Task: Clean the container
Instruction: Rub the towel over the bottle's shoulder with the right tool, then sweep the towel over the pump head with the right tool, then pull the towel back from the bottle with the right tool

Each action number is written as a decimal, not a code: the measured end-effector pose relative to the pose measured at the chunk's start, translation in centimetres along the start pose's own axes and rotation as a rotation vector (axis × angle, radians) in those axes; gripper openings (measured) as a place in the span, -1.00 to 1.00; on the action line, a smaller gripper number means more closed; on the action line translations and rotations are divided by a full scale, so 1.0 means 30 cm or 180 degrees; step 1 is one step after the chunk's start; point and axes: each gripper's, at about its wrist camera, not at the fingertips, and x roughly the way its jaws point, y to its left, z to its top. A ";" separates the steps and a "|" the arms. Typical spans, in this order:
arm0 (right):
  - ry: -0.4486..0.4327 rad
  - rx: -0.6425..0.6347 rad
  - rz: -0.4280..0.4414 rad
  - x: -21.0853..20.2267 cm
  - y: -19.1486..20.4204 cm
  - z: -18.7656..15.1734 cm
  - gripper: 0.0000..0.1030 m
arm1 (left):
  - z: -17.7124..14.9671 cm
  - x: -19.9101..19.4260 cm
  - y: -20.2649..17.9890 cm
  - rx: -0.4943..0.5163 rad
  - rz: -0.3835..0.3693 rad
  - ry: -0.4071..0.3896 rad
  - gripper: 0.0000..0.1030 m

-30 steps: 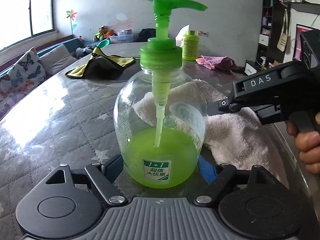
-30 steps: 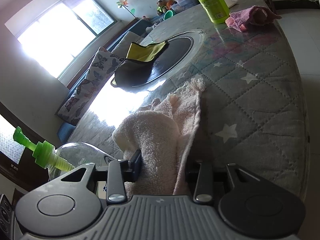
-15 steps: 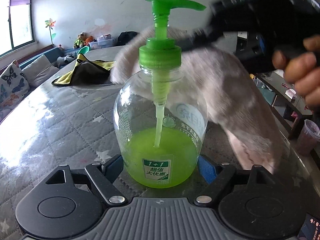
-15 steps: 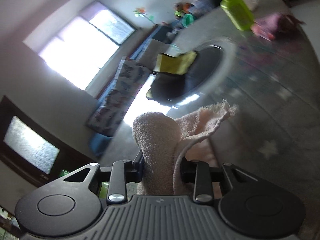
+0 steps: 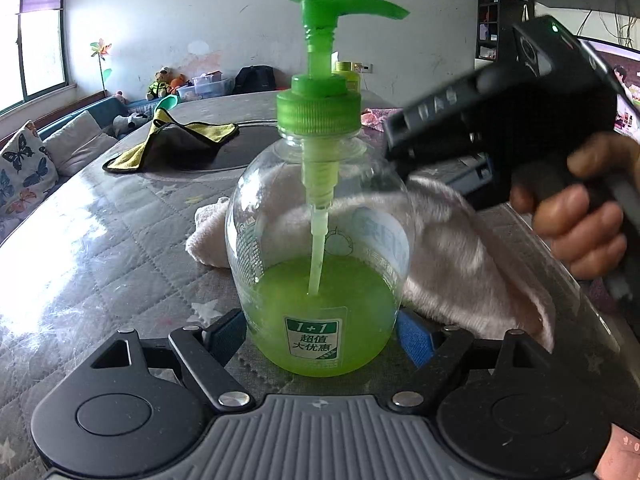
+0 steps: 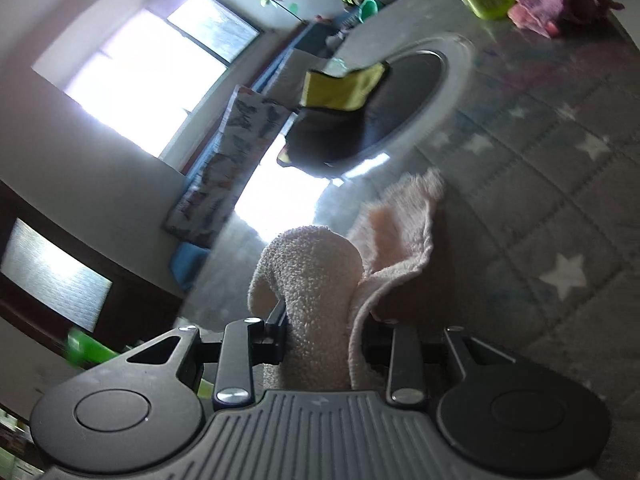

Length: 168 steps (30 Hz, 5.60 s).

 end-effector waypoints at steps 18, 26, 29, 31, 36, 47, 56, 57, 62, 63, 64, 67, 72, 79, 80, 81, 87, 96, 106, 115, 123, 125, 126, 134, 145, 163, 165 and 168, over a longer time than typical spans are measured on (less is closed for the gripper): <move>-0.0180 0.0023 0.0261 -0.108 0.048 0.034 -0.38 | 0.000 0.003 -0.012 -0.0038 0.0076 0.0013 0.64; -0.0157 0.0023 0.0682 -0.098 0.117 0.101 -0.38 | 0.001 0.006 -0.007 -0.0055 0.0044 0.0015 0.64; -0.0024 0.0033 0.0743 -0.048 0.111 0.109 -0.38 | 0.003 0.007 -0.004 -0.0057 0.0030 0.0022 0.64; 0.0021 0.0050 0.0697 -0.016 0.095 0.104 -0.38 | 0.003 0.008 -0.004 -0.0057 0.0028 0.0023 0.64; 0.0079 0.0146 0.0569 0.033 0.042 0.089 -0.36 | 0.007 0.017 -0.002 -0.0057 0.0030 0.0049 0.66; 0.0083 -0.0026 0.0037 0.025 -0.015 0.010 -0.36 | 0.012 0.019 -0.019 -0.0105 0.0084 0.0077 0.68; 0.0021 -0.0037 0.0015 -0.067 -0.014 -0.032 -0.38 | 0.016 0.011 -0.021 -0.0176 0.0161 0.0100 0.66; 0.0011 -0.0021 0.0048 -0.078 -0.012 -0.034 -0.38 | 0.017 0.010 -0.020 -0.0192 0.0171 0.0098 0.66; -0.0035 -0.0018 0.0256 -0.113 0.028 -0.023 -0.38 | 0.030 0.002 -0.006 -0.0324 0.0240 0.0026 0.66; -0.0040 -0.0032 0.0295 -0.114 0.038 -0.018 -0.38 | 0.038 0.005 -0.001 -0.0349 0.0250 0.0024 0.65; -0.0049 -0.0057 0.0319 -0.112 0.048 -0.012 -0.38 | 0.046 0.008 0.005 -0.0373 0.0262 0.0022 0.65; -0.0083 -0.0142 0.0300 -0.093 0.072 0.008 -0.38 | 0.069 0.026 0.019 -0.0395 0.0293 0.0036 0.65; -0.0119 -0.0188 0.0219 -0.062 0.081 0.039 -0.38 | 0.103 0.057 0.044 -0.0453 0.0310 0.0100 0.65; -0.0272 -0.0245 0.0395 -0.074 0.118 0.097 -0.38 | 0.164 0.124 0.082 -0.0496 0.0391 0.0280 0.64; -0.0293 -0.0256 0.0414 -0.072 0.123 0.109 -0.38 | 0.173 0.135 0.088 -0.0498 0.0392 0.0287 0.64; -0.0315 -0.0267 0.0434 -0.069 0.128 0.121 -0.38 | 0.179 0.144 0.095 -0.0518 0.0387 0.0294 0.64; -0.0347 -0.0287 0.0487 -0.030 0.135 0.163 -0.38 | 0.210 0.186 0.115 -0.0591 0.0395 0.0319 0.65; -0.0339 -0.0168 0.0111 0.013 0.049 0.161 -0.40 | 0.188 0.178 0.107 -0.0558 0.0442 0.0329 0.66; -0.1086 -0.0808 0.0391 -0.221 0.269 0.186 -0.43 | 0.196 0.094 0.072 -0.0437 0.0530 0.0067 0.81; -0.0771 -0.1577 0.0178 -0.114 0.446 0.133 -0.42 | 0.241 0.089 0.059 -0.0206 0.0571 -0.0079 0.68; -0.0817 -0.1296 0.0093 -0.153 0.356 0.131 -0.42 | 0.236 0.095 0.054 -0.0202 0.0563 -0.0104 0.68; -0.0795 -0.1071 0.0167 -0.155 0.303 0.155 -0.41 | 0.238 0.098 0.055 -0.0200 0.0561 -0.0098 0.68; -0.0789 -0.0976 0.0193 -0.152 0.282 0.164 -0.41 | 0.238 0.098 0.055 -0.0202 0.0559 -0.0095 0.68; -0.0476 -0.0678 -0.0441 -0.004 0.081 0.137 -0.41 | 0.242 0.092 0.057 -0.0165 0.0542 -0.0055 0.72; -0.0345 -0.0746 -0.0565 -0.009 0.048 0.043 -0.22 | 0.252 0.117 0.070 -0.0287 0.0467 0.0057 0.70; -0.0352 -0.0894 -0.0484 -0.030 0.017 0.018 -0.04 | 0.272 0.104 0.120 -0.0442 0.0426 0.0011 0.69; -0.0348 -0.0886 -0.0478 -0.027 0.011 0.017 -0.03 | 0.280 0.095 0.124 -0.0452 0.0420 -0.0018 0.69; -0.0343 -0.0901 -0.0476 -0.022 0.011 0.013 0.00 | 0.288 0.087 0.123 -0.0438 0.0448 -0.0039 0.69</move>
